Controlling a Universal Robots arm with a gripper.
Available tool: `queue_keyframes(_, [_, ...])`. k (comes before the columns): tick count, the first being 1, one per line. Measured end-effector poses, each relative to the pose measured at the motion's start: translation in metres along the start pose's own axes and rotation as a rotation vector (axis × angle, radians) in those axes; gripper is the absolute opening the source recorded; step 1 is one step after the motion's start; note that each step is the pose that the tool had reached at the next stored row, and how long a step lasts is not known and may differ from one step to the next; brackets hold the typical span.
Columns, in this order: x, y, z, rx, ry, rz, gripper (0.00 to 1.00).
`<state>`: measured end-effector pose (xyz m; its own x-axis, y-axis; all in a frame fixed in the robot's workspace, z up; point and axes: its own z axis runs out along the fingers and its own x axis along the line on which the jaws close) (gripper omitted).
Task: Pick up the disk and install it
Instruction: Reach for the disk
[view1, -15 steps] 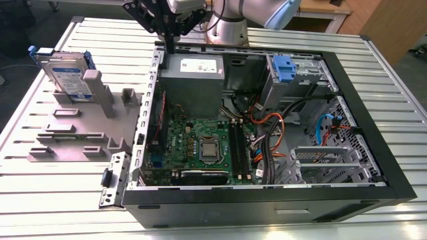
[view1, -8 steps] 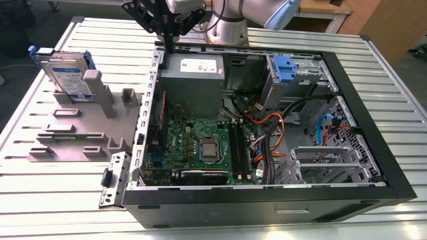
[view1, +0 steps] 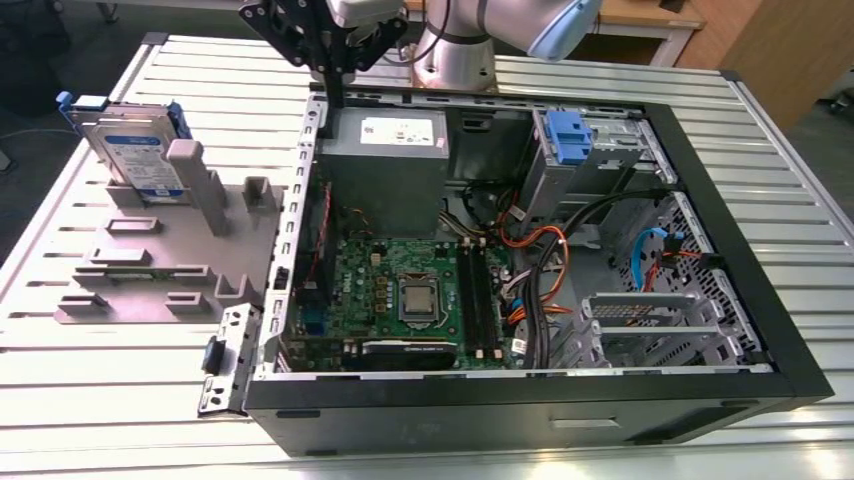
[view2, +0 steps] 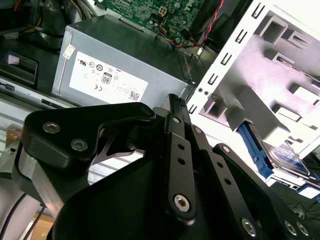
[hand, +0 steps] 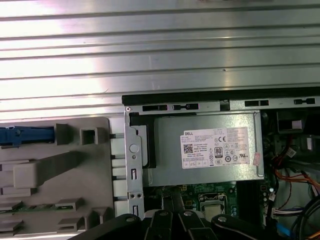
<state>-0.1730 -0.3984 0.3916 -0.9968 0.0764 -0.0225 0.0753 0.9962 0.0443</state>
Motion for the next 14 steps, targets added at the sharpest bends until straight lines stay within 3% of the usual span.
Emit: queue_keyframes(14, [0.0056,-0.0004,-0.0001,0.0,0.0,0.0,0.11])
